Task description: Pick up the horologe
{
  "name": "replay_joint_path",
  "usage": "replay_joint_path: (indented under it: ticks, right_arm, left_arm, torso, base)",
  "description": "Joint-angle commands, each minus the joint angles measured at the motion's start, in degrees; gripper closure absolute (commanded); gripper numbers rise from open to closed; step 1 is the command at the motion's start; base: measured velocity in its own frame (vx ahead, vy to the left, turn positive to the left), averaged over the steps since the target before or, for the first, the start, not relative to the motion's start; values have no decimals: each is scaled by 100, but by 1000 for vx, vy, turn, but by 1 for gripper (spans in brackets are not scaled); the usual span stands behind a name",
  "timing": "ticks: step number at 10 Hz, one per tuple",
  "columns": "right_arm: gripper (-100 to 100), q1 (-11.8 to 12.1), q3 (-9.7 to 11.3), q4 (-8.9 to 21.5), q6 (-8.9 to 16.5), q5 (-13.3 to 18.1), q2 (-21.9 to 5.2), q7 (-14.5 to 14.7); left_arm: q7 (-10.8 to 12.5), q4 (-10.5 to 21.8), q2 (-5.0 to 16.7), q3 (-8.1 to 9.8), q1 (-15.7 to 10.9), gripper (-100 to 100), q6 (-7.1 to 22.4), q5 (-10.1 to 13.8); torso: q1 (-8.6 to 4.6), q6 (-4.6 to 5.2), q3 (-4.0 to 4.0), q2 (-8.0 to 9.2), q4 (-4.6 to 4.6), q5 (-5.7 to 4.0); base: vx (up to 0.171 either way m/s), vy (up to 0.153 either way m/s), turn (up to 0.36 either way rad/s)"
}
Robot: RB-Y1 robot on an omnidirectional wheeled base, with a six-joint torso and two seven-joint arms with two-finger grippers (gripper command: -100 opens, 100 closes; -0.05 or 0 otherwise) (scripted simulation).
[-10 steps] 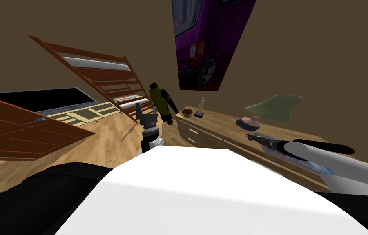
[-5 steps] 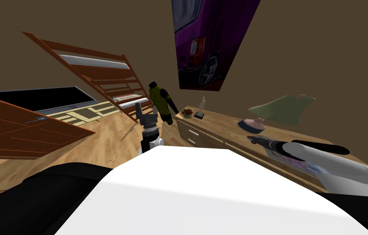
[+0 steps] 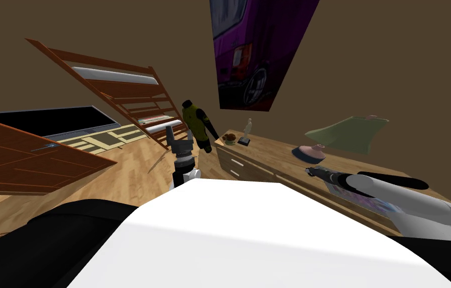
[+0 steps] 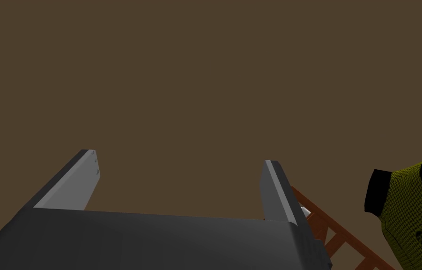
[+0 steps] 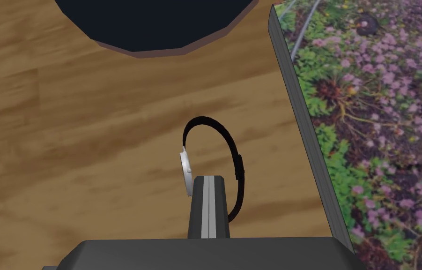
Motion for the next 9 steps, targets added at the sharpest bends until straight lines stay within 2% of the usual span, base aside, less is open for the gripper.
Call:
replay_joint_path:
  ticks: [1,2,5,9]
  right_arm:
    - [0,0,0,0,0,0,0,0]
    - [-100,-98,-66,-118,162,-14,-66,68]
    - [-100,-294,-196,-366,513,-48,-207,202]
    - [-100,-514,-344,-662,938,-99,-386,348]
  left_arm:
    - [0,0,0,0,0,0,0,0]
    - [0,0,0,0,0,0,0,0]
    - [0,0,0,0,-2,0,0,0]
    - [0,0,0,0,-1,0,0,0]
  torso:
    - [0,0,0,0,0,0]
    - [0,0,0,0,0,0]
    - [4,0,30,51,12,2]
    - [-5,1,17,28,7,-1]
  base:
    - [0,0,0]
    - [-74,8,30]
    - [-137,0,34]
    - [-78,-19,35]
